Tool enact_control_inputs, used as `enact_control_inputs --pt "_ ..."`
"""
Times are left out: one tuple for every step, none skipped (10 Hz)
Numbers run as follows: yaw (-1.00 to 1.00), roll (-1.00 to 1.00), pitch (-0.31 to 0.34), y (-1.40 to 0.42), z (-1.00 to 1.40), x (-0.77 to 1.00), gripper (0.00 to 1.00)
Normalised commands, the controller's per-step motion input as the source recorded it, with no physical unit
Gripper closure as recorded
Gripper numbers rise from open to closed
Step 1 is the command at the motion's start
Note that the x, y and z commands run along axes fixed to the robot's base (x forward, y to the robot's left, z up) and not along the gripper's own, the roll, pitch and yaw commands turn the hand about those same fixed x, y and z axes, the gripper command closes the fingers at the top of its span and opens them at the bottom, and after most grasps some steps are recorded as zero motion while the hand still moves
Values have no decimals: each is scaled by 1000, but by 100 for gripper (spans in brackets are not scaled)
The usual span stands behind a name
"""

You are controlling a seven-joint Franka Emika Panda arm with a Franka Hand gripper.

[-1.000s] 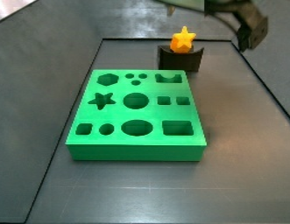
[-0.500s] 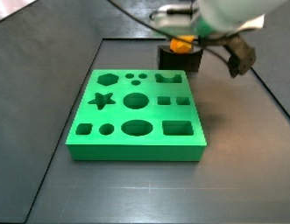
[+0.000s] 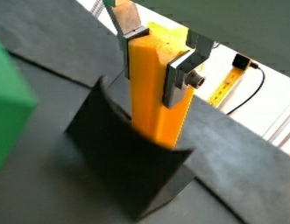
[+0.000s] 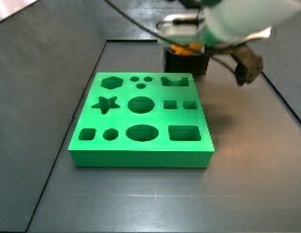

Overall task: Pick up the star object. Move up. Place the star object on the fixture. Regrasp the star object. Move to above the board. Insert the star object.
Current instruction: Move to above the board.

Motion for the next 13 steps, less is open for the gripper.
enact_control_inputs --pt "54 -9 5 101 1000 44 100" --pt "41 -21 2 95 1000 38 100" --pt "36 -28 3 91 1000 34 100" --pt "24 -42 3 82 1000 25 100" --pt "15 -50 10 73 1000 13 100" --pt "11 -49 9 65 1000 6 100" --pt "8 -50 13 60 1000 -3 100" --pt "6 -51 19 55 1000 -13 100" --pt "5 -53 22 44 1000 -21 100" --pt "5 -51 31 31 875 -29 100" --pt "5 -50 36 21 759 -30 100" --pt "8 -56 46 9 471 -23 100" --pt "12 -54 55 2 299 -19 100"
